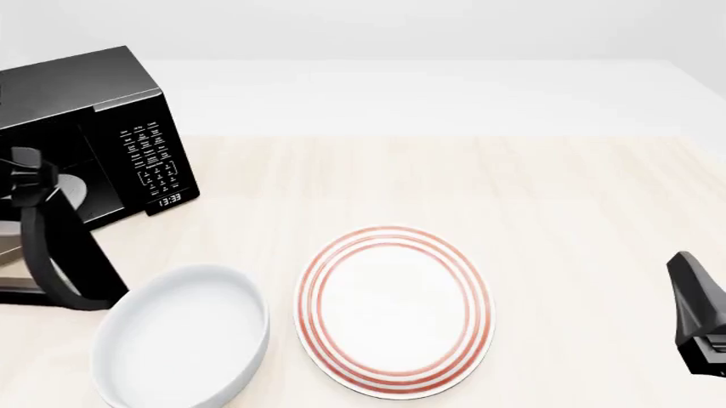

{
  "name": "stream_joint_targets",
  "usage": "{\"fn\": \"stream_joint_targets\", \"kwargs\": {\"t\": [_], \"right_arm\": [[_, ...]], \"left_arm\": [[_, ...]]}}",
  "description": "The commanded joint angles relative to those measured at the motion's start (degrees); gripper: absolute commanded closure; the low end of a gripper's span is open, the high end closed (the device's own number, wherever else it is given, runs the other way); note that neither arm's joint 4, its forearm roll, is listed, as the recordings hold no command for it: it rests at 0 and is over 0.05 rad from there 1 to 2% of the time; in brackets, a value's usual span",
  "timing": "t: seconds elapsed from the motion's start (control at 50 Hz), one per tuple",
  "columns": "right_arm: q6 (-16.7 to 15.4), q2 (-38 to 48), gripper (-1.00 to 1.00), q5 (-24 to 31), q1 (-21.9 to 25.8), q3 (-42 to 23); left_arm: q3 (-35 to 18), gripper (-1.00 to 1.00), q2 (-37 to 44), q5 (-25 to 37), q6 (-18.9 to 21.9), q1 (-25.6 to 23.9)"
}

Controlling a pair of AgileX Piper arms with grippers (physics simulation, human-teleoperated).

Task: Open the microwave.

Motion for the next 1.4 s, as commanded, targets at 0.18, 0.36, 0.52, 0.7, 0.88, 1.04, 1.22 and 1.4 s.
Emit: {"fn": "stream_joint_targets", "kwargs": {"t": [0.18, 0.36, 0.52, 0.7, 0.88, 1.04, 1.22, 1.4], "right_arm": [[0.01, 0.00, -1.00, 0.00, 0.01, 0.00], [0.01, 0.00, -1.00, 0.00, 0.01, 0.00], [-0.01, -0.01, -1.00, 0.00, 0.01, 0.00], [0.00, 0.00, -1.00, 0.00, -0.01, 0.00], [0.00, 0.00, -1.00, 0.00, 0.00, 0.00], [0.00, -0.01, -1.00, 0.00, 0.01, 0.00], [0.00, -0.01, -1.00, 0.00, 0.00, 0.00], [0.00, 0.00, -1.00, 0.00, 0.01, 0.00]], "left_arm": [[2.06, -1.00, -2.62, 1.09, -0.06, -0.08], [2.38, -1.00, -3.84, 1.78, -0.29, -0.35], [3.24, -1.00, -5.16, 1.80, -0.76, -0.74], [3.69, -1.00, -6.86, 2.72, -1.01, -0.59], [4.70, -1.00, -8.67, 4.05, -1.01, 0.30], [5.79, -1.00, -9.66, 4.58, -1.51, 0.51], [6.22, -1.00, -10.08, 5.24, -1.68, 0.72], [7.33, -1.00, -11.23, 5.95, -1.94, 1.29]]}}
